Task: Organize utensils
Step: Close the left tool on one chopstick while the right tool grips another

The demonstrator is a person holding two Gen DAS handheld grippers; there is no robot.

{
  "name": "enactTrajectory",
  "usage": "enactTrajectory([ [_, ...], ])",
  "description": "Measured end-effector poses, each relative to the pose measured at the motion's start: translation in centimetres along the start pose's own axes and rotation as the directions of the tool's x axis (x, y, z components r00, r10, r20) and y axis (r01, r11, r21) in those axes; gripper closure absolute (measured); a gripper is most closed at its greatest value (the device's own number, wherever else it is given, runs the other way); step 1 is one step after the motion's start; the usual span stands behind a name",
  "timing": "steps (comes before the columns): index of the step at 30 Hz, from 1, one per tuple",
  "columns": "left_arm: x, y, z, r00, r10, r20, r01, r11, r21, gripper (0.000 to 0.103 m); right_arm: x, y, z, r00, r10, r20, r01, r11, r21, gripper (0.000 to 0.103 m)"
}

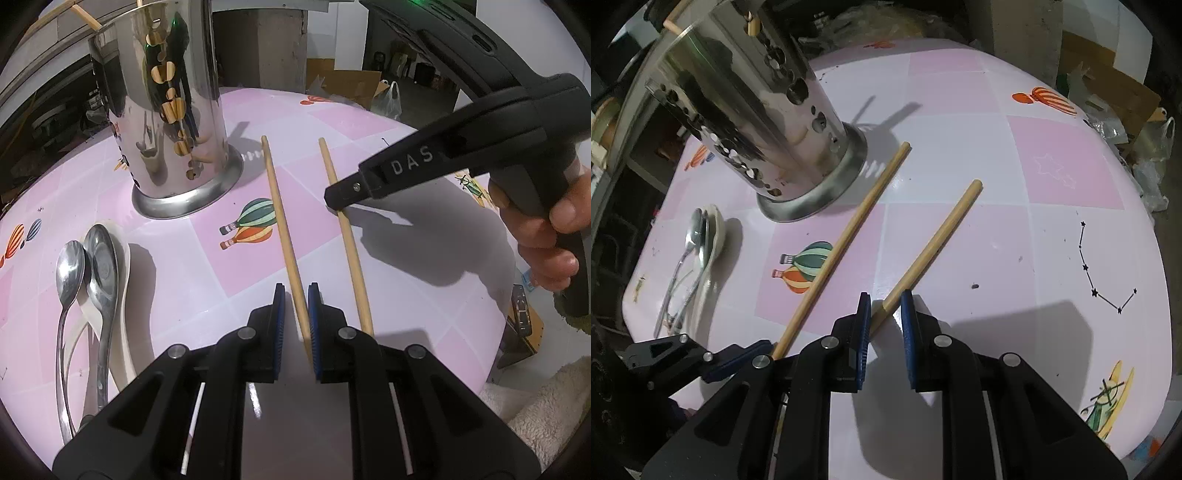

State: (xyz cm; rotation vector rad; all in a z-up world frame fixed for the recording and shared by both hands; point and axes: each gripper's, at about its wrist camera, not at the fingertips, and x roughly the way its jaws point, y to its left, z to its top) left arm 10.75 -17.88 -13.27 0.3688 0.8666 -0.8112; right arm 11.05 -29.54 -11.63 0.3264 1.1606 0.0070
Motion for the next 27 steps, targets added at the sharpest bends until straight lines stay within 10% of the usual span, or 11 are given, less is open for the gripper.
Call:
enactTrajectory([
  [27,0.0,1.4,0.4,0.997,-0.067,-0.027,0.062,0.985,-0.159,0.097,-2.2,-3.3,-1.6,0.999,0.011,-0.043,-0.022,0.963,-0.267,0.086],
])
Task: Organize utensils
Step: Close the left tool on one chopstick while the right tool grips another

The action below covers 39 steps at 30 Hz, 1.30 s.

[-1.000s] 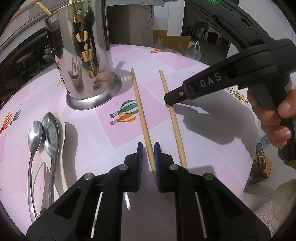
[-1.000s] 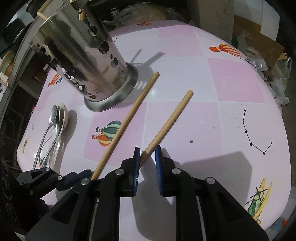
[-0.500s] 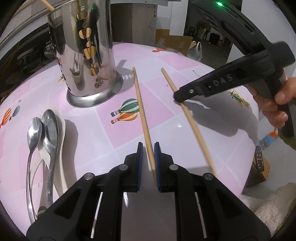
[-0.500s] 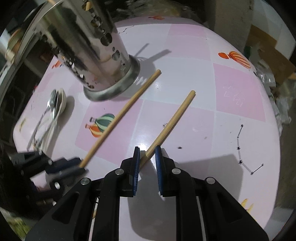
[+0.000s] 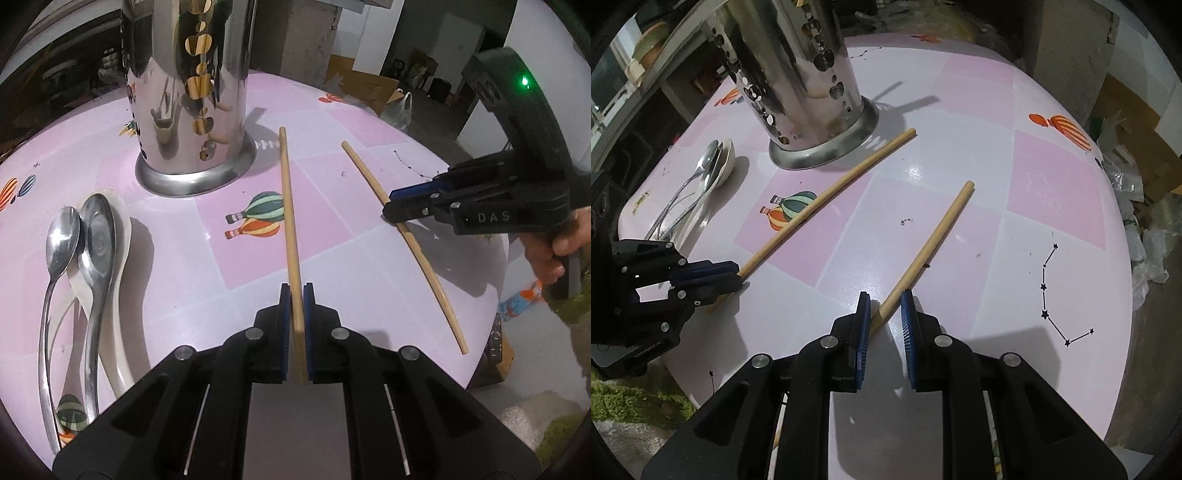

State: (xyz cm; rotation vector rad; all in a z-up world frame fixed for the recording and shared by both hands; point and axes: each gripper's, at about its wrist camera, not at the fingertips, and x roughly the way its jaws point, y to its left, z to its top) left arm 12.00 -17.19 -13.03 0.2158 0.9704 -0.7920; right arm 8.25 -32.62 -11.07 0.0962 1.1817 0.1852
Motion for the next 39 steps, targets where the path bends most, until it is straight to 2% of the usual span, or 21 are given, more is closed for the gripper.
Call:
enactTrajectory([
  [3,0.1,-0.1,0.6,1.000,0.003,-0.003,-0.003,1.000,0.012,0.094,0.0,0.0,-0.1,1.000,0.008,0.006,-0.008,1.000,-0.002,0.086],
  [5,0.3,-0.2,1.3,1.000,-0.004,-0.006,0.004,1.000,0.017,0.086,0.1,-0.2,0.0,1.000,0.018,0.007,-0.018,1.000,-0.002,0.086],
  [8,0.8,-0.4,2.6,1.000,-0.008,-0.019,0.009,0.999,0.036,0.081,0.2,-0.3,0.0,0.999,0.035,0.003,-0.035,0.999,-0.004,0.085],
  [12,1.8,-1.1,4.2,0.999,0.007,-0.038,-0.003,0.994,0.108,0.080,0.1,-0.4,0.1,0.999,0.041,-0.003,-0.042,0.999,-0.033,0.084],
  [15,2.5,-1.2,4.9,0.999,0.014,-0.051,-0.007,0.992,0.126,0.080,0.3,-0.3,0.4,0.999,0.044,-0.007,-0.044,0.998,-0.035,0.084],
  [23,4.3,-1.4,5.6,0.997,0.043,-0.058,-0.034,0.987,0.155,0.081,0.3,-0.1,0.2,0.999,0.036,0.016,-0.036,0.999,-0.014,0.083],
  [24,4.4,-1.5,5.6,0.997,0.052,-0.055,-0.042,0.986,0.162,0.082,0.3,-0.1,0.2,0.999,0.035,0.017,-0.035,0.999,-0.011,0.082],
  [26,4.5,-1.5,5.5,0.996,0.079,-0.046,-0.070,0.982,0.174,0.094,0.3,-0.1,0.2,0.999,0.033,0.019,-0.033,0.999,-0.007,0.082],
  [28,4.4,-1.2,5.5,0.996,0.073,-0.046,-0.064,0.984,0.168,0.097,0.3,-0.1,0.2,0.999,0.033,0.019,-0.033,0.999,-0.002,0.082],
  [36,3.7,-0.5,4.8,0.996,0.052,-0.074,-0.041,0.990,0.133,0.097,0.2,-0.4,0.4,0.999,0.043,0.013,-0.043,0.999,0.027,0.082],
  [39,3.5,-0.6,4.9,0.996,0.043,-0.079,-0.032,0.990,0.134,0.097,0.0,-0.6,0.7,0.999,0.050,0.011,-0.051,0.998,0.048,0.079],
])
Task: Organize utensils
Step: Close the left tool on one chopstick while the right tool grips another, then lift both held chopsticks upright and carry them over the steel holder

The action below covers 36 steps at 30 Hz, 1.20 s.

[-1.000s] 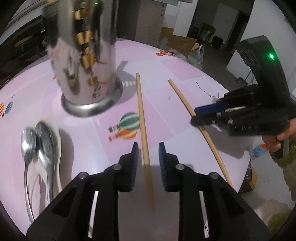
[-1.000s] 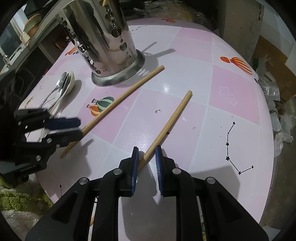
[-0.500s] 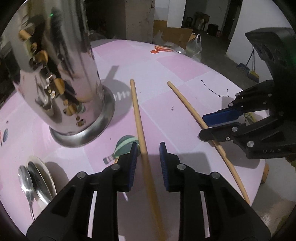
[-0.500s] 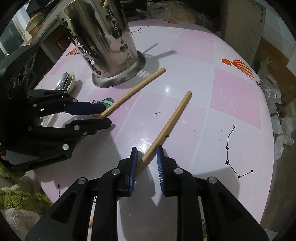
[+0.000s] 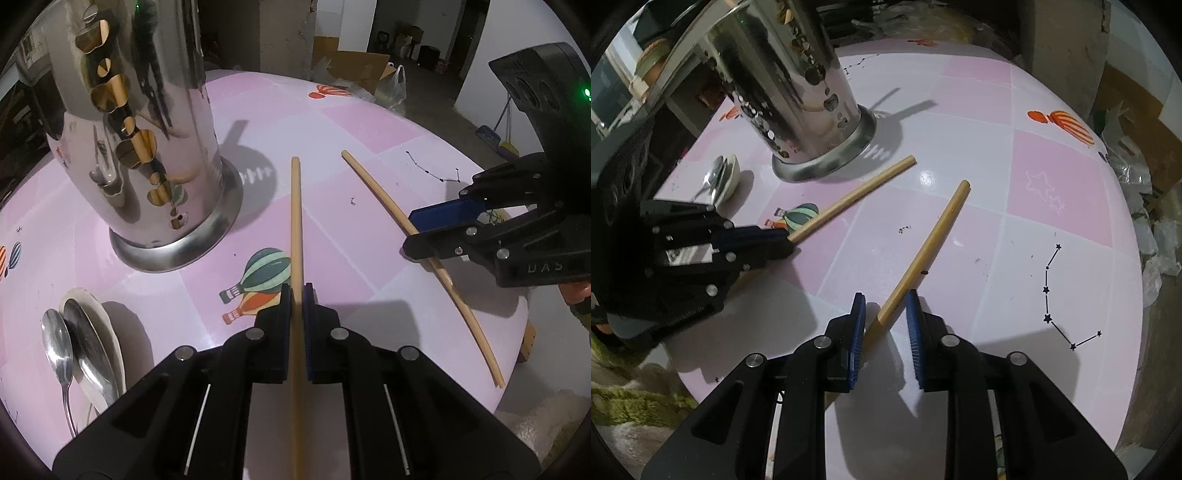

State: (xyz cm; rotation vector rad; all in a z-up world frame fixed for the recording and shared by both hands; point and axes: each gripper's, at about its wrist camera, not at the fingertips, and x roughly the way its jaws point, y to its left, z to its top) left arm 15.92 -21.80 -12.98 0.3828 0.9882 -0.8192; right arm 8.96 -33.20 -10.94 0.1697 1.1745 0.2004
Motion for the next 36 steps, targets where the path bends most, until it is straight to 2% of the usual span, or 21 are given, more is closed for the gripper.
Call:
enactTrajectory([
  [4,0.4,0.1,0.9,1.000,-0.007,0.004,0.007,1.000,-0.008,0.080,0.1,-0.4,0.5,1.000,-0.017,-0.003,0.017,0.999,0.031,0.074],
  [13,1.1,-0.3,1.6,1.000,0.013,-0.002,-0.013,0.999,0.035,0.079,0.8,-0.6,1.6,0.997,-0.081,-0.006,0.081,0.994,0.072,0.074],
  [16,1.2,-0.7,1.8,0.999,0.032,0.000,-0.032,0.998,0.062,0.079,1.0,-0.4,1.8,0.995,-0.099,-0.008,0.099,0.992,0.074,0.074],
  [21,1.2,-1.2,1.8,0.998,0.057,0.011,-0.058,0.994,0.092,0.081,1.0,-0.6,1.9,0.992,-0.127,-0.018,0.128,0.988,0.091,0.084],
  [25,1.1,-1.2,1.8,0.998,0.065,0.021,-0.067,0.994,0.089,0.097,0.9,-0.9,1.9,0.992,-0.126,-0.018,0.127,0.985,0.116,0.089],
  [29,0.9,-0.7,1.7,0.999,0.047,0.025,-0.049,0.996,0.070,0.097,0.7,-1.5,1.8,0.995,-0.100,0.001,0.099,0.981,0.165,0.096],
  [36,-0.6,0.4,1.4,0.997,0.027,0.070,-0.028,0.999,0.015,0.098,-0.2,-1.7,1.7,0.996,-0.068,0.054,0.054,0.975,0.217,0.096],
])
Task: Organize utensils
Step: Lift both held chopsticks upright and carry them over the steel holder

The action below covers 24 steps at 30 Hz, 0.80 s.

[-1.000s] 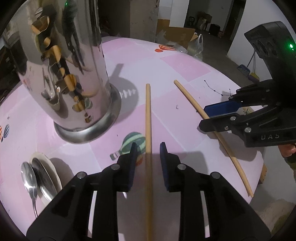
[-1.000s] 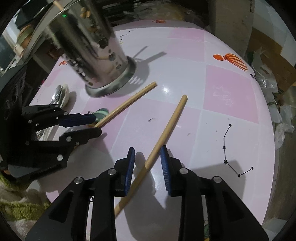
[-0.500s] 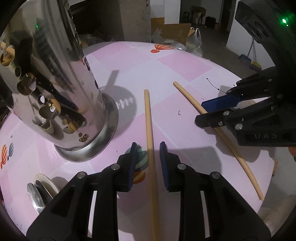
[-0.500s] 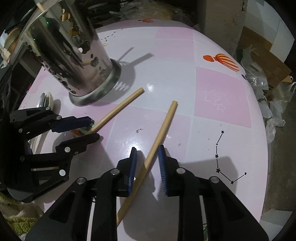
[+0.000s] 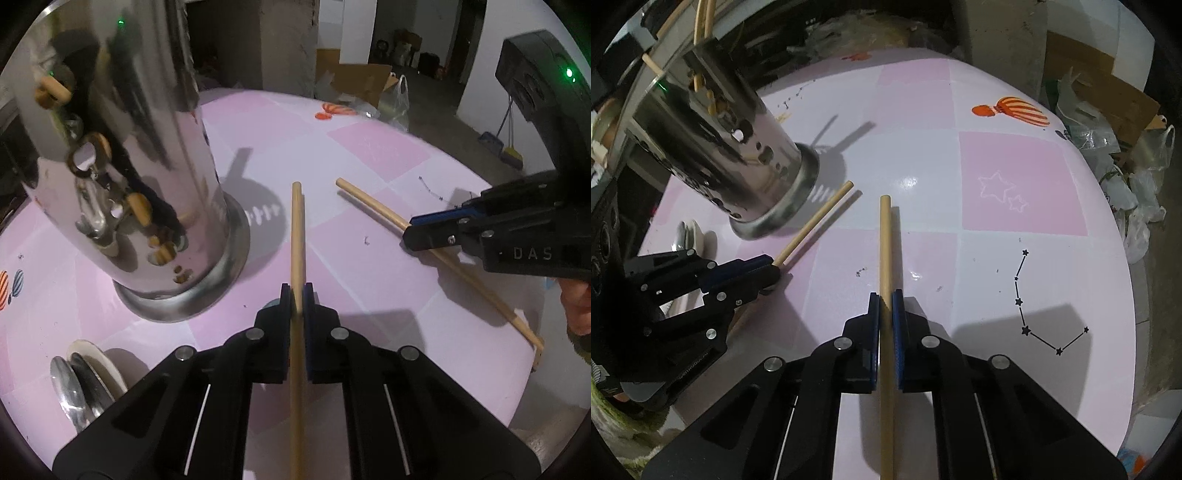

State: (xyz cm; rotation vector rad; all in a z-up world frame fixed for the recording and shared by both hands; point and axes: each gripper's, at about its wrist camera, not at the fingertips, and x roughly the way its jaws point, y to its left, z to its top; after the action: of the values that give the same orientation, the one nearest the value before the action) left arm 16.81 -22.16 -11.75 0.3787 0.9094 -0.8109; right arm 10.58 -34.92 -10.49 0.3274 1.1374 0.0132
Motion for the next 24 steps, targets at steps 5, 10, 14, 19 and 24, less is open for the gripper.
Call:
enactTrajectory([
  [5,-2.1,0.4,0.1,0.999,-0.002,0.051,0.002,1.000,-0.015,0.098,-1.7,0.0,0.3,0.999,0.011,0.053,-0.011,1.000,0.014,0.096],
  [10,-5.6,1.3,0.0,0.991,-0.008,0.134,0.017,0.998,-0.065,0.098,-3.5,-0.3,0.6,0.994,0.023,0.103,-0.026,0.999,0.030,0.096],
  [14,-8.5,2.3,0.2,0.979,-0.001,0.202,0.023,0.994,-0.105,0.098,-4.5,-0.5,0.8,0.990,0.032,0.136,-0.038,0.998,0.042,0.096],
  [19,-12.7,3.8,0.9,0.951,0.004,0.309,0.043,0.989,-0.144,0.098,-5.2,-0.6,1.1,0.986,0.045,0.161,-0.054,0.997,0.053,0.096],
  [24,-17.4,5.2,2.2,0.907,-0.006,0.421,0.084,0.982,-0.167,0.098,-5.9,-0.6,1.4,0.980,0.060,0.191,-0.072,0.996,0.059,0.096],
])
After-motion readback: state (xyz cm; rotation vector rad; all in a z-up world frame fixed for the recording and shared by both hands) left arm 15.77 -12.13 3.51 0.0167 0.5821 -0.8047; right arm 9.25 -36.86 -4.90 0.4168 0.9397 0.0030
